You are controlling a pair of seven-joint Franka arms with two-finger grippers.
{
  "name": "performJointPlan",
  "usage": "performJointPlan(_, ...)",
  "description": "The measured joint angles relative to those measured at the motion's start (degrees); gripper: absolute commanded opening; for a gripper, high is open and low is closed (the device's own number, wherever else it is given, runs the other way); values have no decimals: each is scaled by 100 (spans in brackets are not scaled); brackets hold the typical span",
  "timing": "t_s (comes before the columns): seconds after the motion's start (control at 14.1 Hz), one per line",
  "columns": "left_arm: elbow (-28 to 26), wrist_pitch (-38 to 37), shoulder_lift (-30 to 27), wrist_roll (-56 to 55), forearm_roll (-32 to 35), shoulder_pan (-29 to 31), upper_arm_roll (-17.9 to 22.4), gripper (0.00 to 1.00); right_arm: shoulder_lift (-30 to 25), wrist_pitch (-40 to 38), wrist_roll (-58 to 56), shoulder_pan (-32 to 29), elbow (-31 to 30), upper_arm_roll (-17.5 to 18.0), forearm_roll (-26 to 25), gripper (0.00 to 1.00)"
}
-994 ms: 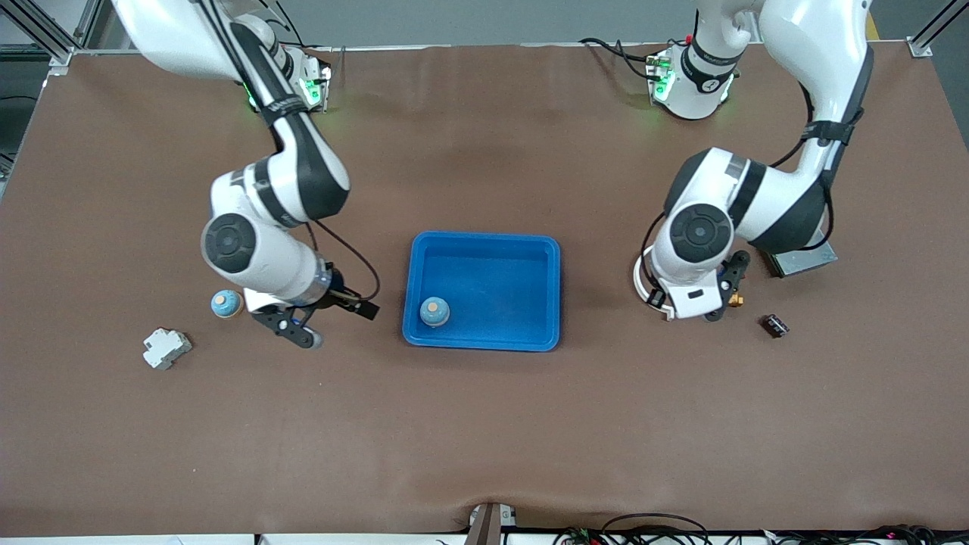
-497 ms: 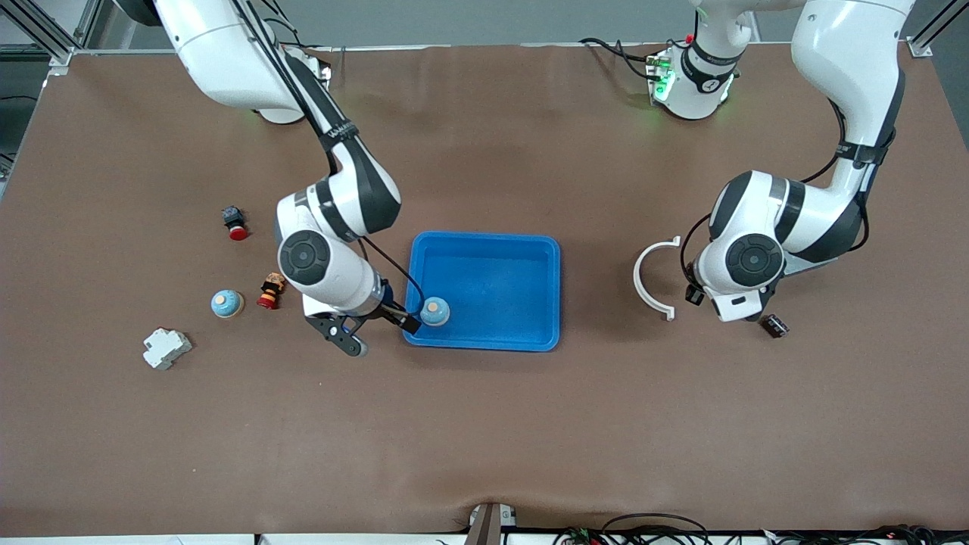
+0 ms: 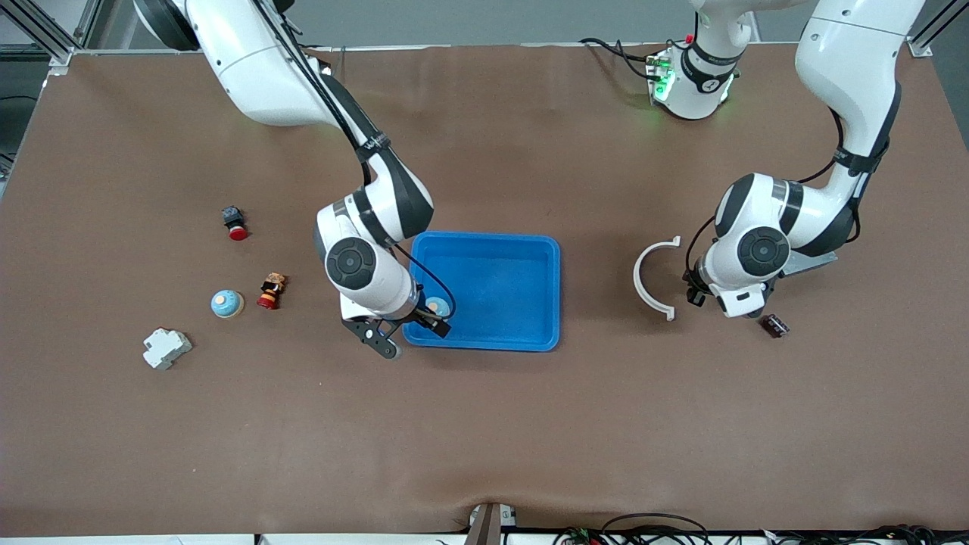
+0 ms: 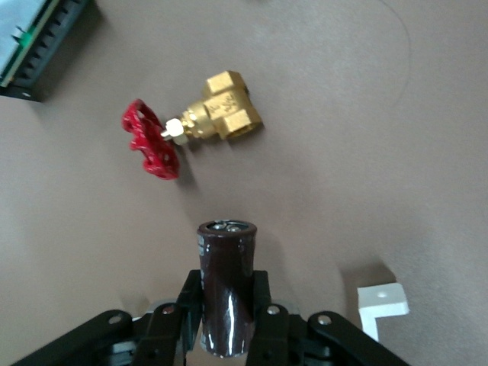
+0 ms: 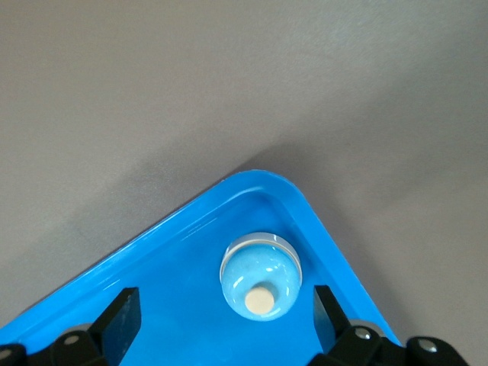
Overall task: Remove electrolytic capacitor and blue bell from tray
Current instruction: 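Place the capacitor by the white arc while the right gripper reaches the tray, then grasp the second blue bell with the right gripper while the left gripper withdraws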
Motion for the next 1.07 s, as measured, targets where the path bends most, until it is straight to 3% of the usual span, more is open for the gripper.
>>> performJointPlan(0.07,-11,90,23,0,0,-2,-5,23,68,37,2,15,5,0,-1,100)
performJointPlan(0.14,-17,158,42,0,0,-5,-6,39,122,54,3,27,10,0,-1,100)
performJointPlan(0.21,-21,191,60,0,0,-10,-7,74,162,59,3,34,19,-1,-3,100)
performJointPlan(0.28,-21,206,74,-1,0,-11,-8,100,193,59,3,37,24,-4,-3,100)
performJointPlan(0.64,118,276,75,-4,0,-11,-9,100,301,57,2,47,28,-7,-4,100)
performJointPlan(1.07,818,-80,7,-7,0,-11,-16,100,475,66,2,81,33,-8,-16,100)
